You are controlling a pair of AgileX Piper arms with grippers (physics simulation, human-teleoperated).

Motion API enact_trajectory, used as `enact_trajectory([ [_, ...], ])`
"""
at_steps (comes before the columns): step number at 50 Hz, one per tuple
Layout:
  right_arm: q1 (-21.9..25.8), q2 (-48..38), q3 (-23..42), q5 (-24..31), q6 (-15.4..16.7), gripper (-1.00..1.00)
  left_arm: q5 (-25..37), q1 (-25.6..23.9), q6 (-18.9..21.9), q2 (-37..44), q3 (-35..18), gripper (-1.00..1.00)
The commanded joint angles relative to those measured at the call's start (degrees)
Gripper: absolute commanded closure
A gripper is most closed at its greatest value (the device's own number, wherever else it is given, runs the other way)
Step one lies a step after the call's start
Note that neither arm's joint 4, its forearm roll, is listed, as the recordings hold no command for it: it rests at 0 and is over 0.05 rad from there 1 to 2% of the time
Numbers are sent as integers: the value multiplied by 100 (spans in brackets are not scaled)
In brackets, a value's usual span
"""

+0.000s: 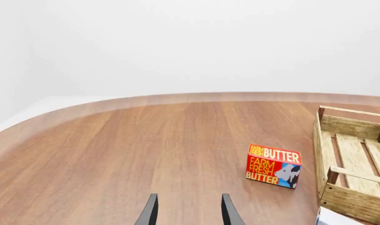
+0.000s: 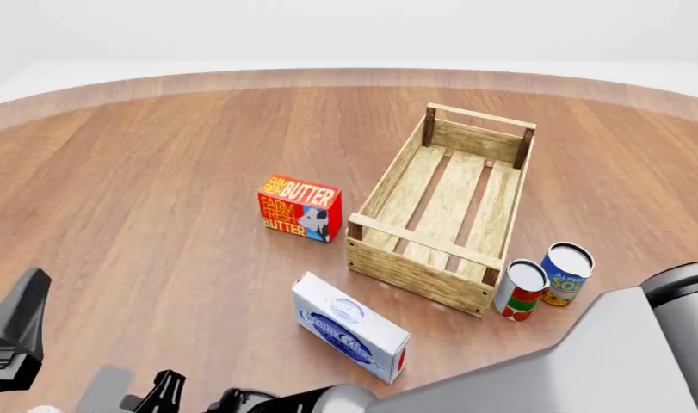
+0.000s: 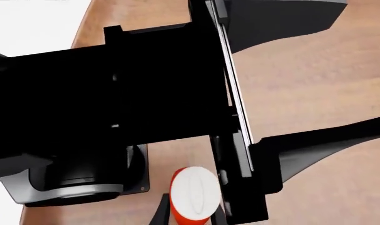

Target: Pick up the ketchup, and put it in the wooden tray.

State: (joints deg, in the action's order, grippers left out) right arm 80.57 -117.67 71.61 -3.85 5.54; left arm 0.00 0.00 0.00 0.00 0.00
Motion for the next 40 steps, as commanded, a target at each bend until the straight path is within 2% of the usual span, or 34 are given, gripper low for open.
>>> enact_trajectory([
  [1, -87, 83, -208, -40, -99, 100, 0, 0, 0, 0, 0, -100],
  [19, -408, 374, -579, -129, -85, 100, 0, 0, 0, 0, 0, -100],
  [26, -614, 638, -706, -22, -34, 100, 0, 0, 0, 0, 0, -100],
  [30, -701, 869, -750, 73, -109, 100, 0, 0, 0, 0, 0, -100],
  [33, -796, 913, -701, 202, -54, 100, 0, 0, 0, 0, 0, -100],
  [40, -1329, 1148, -655, 431, 291, 100, 0, 0, 0, 0, 0, -100],
])
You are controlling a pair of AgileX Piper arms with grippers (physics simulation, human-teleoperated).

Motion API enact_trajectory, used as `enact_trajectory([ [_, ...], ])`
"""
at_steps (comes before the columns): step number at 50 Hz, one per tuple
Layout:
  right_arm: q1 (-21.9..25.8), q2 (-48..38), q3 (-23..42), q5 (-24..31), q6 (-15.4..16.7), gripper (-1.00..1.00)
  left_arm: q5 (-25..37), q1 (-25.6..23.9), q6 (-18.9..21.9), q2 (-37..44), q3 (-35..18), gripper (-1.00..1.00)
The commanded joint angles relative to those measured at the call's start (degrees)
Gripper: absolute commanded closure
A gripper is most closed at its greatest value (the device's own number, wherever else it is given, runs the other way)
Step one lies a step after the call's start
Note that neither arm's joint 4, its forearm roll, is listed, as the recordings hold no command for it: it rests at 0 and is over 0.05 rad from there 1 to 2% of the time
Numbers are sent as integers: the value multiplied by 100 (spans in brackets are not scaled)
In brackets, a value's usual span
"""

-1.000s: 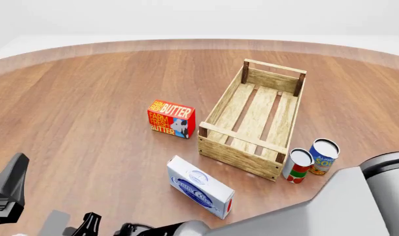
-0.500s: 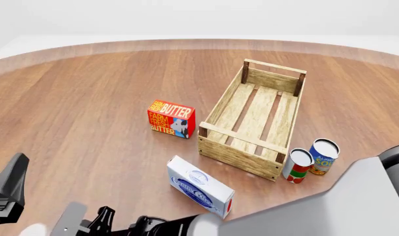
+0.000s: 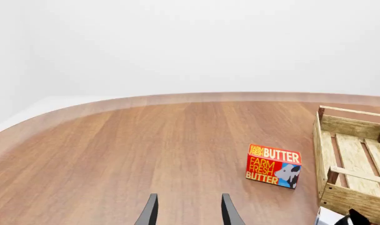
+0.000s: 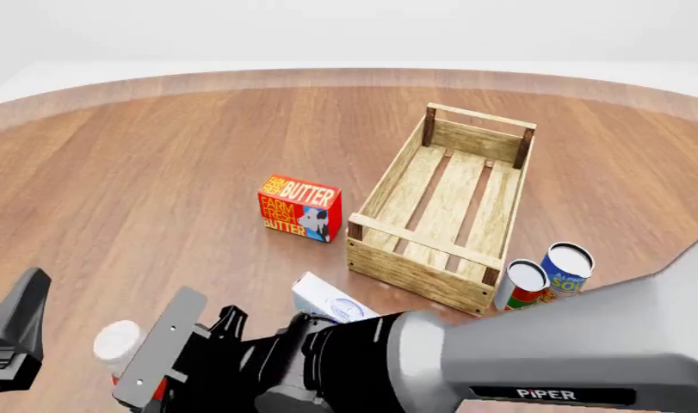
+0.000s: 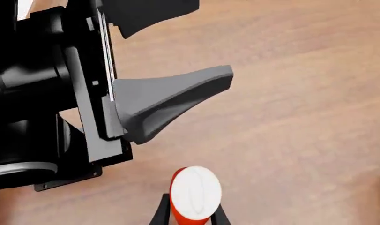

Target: Pick up the ketchup, and put it in the wooden tray.

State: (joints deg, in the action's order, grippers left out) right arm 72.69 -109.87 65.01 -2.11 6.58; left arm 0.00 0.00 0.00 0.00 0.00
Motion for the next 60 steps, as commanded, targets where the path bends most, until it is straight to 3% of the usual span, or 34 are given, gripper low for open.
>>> enact_trajectory([
  [1, -600, 389, 27, 319, 228, 100, 0, 0, 0, 0, 0, -100],
  [28, -1703, 1009, 291, 979, 1014, 100, 0, 0, 0, 0, 0, -100],
  [35, -2227, 1357, 310, 949, 1318, 100, 0, 0, 0, 0, 0, -100],
  [49, -2884, 1943, 193, 908, 1525, 100, 0, 0, 0, 0, 0, -100],
  [60, -3742, 2151, 19, 748, 1503, 100, 0, 0, 0, 0, 0, -100],
])
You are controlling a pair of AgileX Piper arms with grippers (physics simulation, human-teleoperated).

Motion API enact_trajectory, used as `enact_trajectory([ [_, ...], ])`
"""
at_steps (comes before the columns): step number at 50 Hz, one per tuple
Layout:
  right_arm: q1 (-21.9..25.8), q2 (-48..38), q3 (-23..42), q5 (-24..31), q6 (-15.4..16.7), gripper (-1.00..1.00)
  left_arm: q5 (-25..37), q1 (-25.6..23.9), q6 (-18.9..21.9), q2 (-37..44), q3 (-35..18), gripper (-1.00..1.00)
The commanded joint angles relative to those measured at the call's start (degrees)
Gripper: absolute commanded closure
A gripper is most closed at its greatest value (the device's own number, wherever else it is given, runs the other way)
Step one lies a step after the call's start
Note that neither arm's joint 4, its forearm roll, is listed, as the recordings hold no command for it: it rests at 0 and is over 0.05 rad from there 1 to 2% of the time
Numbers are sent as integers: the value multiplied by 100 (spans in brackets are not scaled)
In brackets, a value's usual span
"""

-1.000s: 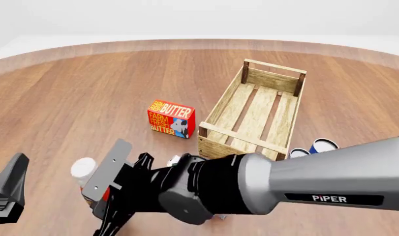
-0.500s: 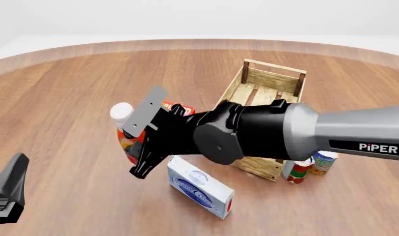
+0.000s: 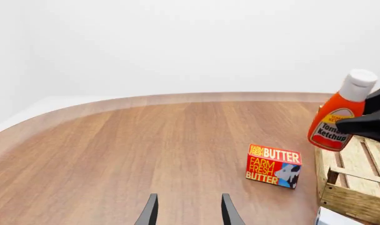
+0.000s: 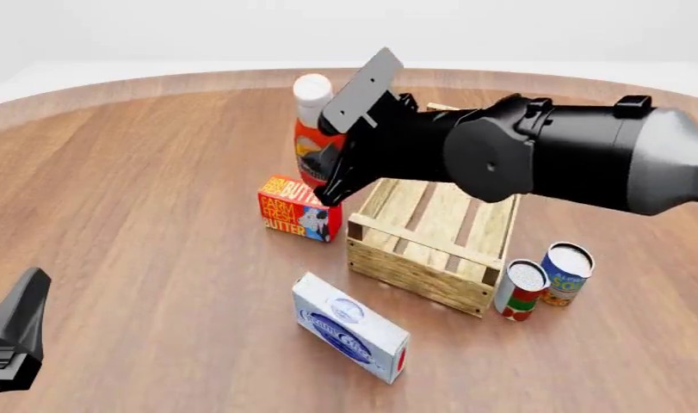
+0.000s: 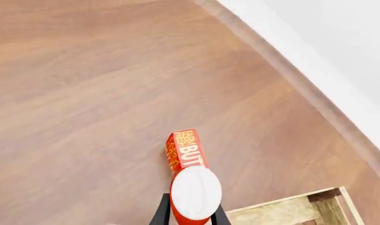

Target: Pick up the ketchup, and put it in the wooden tray.

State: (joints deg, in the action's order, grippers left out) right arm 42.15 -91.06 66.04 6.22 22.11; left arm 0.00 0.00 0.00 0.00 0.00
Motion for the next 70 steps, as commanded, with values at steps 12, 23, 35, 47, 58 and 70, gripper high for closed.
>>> enact_trajectory([
  [12, -1406, 207, -169, -109, -78, 100, 0, 0, 0, 0, 0, -100],
  [23, -2011, 0, -238, -168, -192, 100, 0, 0, 0, 0, 0, -100],
  [35, -2449, -355, -1, -90, -315, 100, 0, 0, 0, 0, 0, -100],
  [47, -2607, -934, 247, -207, -480, 100, 0, 0, 0, 0, 0, -100],
  [58, -2660, -1350, 261, -330, -586, 100, 0, 0, 0, 0, 0, -100],
  [70, -2697, -1558, 160, -450, -622, 100, 0, 0, 0, 0, 0, -100],
])
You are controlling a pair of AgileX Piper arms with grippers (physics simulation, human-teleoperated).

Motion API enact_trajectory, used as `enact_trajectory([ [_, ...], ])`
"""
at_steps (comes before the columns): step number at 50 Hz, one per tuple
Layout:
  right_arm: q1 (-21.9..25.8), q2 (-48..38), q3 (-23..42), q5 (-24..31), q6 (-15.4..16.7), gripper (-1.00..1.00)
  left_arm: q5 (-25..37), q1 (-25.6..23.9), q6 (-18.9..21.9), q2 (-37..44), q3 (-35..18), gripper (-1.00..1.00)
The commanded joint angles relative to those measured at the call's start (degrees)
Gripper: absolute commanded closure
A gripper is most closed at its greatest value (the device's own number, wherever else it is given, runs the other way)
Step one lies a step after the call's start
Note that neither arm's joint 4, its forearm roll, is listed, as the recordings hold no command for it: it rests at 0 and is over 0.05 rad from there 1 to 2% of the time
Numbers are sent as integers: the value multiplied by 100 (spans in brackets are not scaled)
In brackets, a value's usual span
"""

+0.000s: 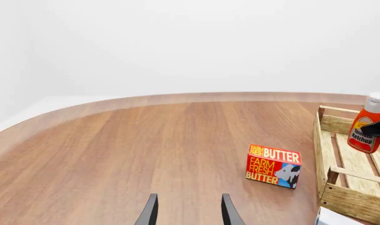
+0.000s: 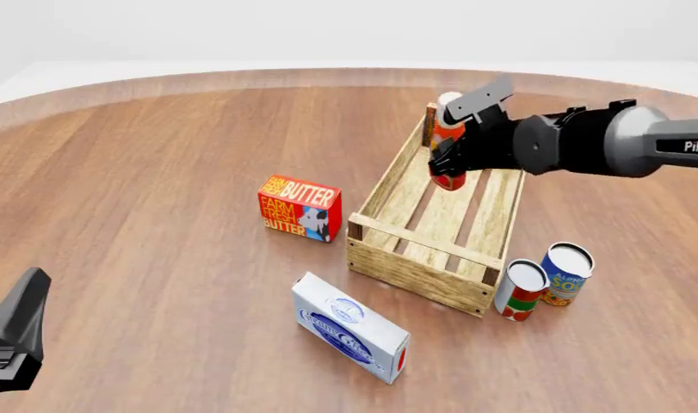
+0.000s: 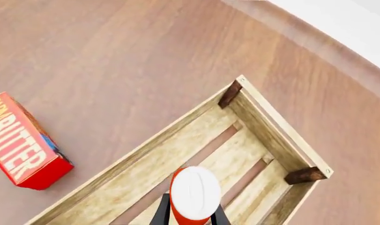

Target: Pick up the ketchup, and put it in the wooden tray.

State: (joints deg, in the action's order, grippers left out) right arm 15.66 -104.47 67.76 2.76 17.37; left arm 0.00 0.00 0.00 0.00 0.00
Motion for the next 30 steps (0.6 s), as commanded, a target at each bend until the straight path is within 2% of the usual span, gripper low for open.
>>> enact_trajectory([
  [1, -47, -220, -17, -108, -155, 100, 0, 0, 0, 0, 0, -100],
  [30, -24, -508, -269, -342, -330, 100, 0, 0, 0, 0, 0, -100],
])
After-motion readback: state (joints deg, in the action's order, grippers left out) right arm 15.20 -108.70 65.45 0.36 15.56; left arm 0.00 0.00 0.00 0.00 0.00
